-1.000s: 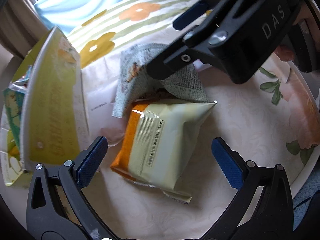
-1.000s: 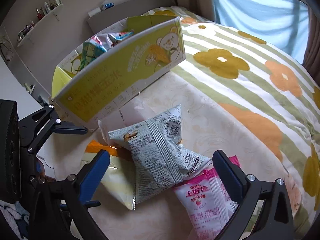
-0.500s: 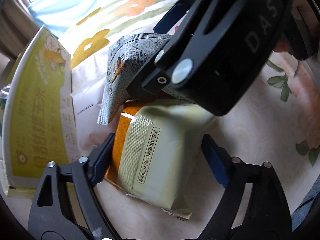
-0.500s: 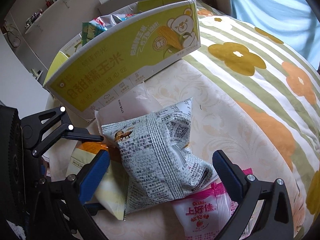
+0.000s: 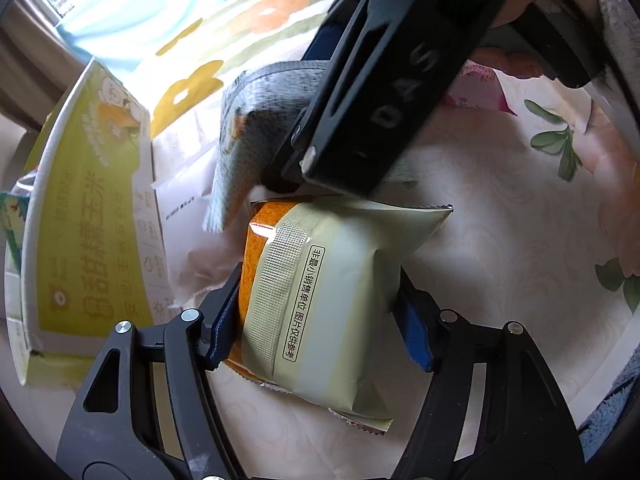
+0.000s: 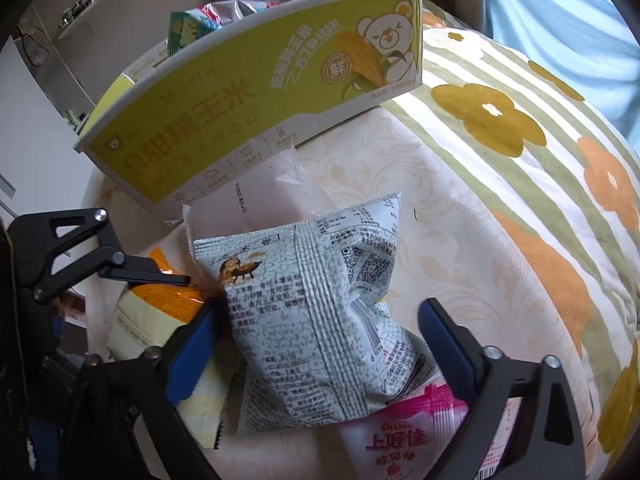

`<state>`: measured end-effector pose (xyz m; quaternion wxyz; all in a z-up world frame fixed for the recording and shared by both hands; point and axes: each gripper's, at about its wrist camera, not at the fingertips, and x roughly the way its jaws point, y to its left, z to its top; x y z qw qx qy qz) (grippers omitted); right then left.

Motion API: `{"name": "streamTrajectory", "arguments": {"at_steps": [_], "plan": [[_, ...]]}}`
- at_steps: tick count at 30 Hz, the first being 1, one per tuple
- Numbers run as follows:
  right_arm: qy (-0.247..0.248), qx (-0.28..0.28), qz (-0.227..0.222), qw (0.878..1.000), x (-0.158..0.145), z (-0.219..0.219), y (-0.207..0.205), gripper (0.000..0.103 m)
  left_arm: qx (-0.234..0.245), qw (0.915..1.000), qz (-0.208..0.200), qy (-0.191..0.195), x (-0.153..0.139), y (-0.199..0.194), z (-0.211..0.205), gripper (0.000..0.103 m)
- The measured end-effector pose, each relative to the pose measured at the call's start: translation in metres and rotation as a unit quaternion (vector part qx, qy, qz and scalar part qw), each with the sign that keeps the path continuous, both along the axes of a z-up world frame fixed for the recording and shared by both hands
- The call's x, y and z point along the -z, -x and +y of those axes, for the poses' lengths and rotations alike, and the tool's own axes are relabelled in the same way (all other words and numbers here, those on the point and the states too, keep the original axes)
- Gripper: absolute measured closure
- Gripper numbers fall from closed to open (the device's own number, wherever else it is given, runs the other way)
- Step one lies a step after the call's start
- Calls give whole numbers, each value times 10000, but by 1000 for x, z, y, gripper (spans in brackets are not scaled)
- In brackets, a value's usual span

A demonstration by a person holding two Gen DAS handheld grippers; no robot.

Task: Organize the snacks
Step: 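Grasp the cream-orange packet with the left tool while the right tool grasps the grey printed bag, then carry the cream-orange packet and grey printed bag over the box with both tools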

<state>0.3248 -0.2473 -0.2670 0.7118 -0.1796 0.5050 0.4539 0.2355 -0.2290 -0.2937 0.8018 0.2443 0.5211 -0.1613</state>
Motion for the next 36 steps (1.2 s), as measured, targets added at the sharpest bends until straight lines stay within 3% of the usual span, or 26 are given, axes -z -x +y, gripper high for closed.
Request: {"name": "streamTrajectory", "arguments": {"at_steps": [2,6,15,22,30,36], "plan": [[105,-25,1,9999,4,2,-1,30,-51,10000,17,5,-1,0,2,39],[141,-98,-73,9998,3,6,2,38,-194,9998,20,22,-3,14,16,39],[64,-2,-218,9997,-20,-2,19,48,-494,9987,-131,47,-23,22,26,39],[-132,267,-444,9986,-71,-12,35,49,-1002,9932,-446,386,-71,36,44,39],[-350,414,-801,9953,-133,-4,48,49,-1563,9801,-1190,288,-129,49,75,39],[-579,687,-916,9917,-161,13,43,49,-1822,9681,-1678,374,-169,42,119,39]]}}
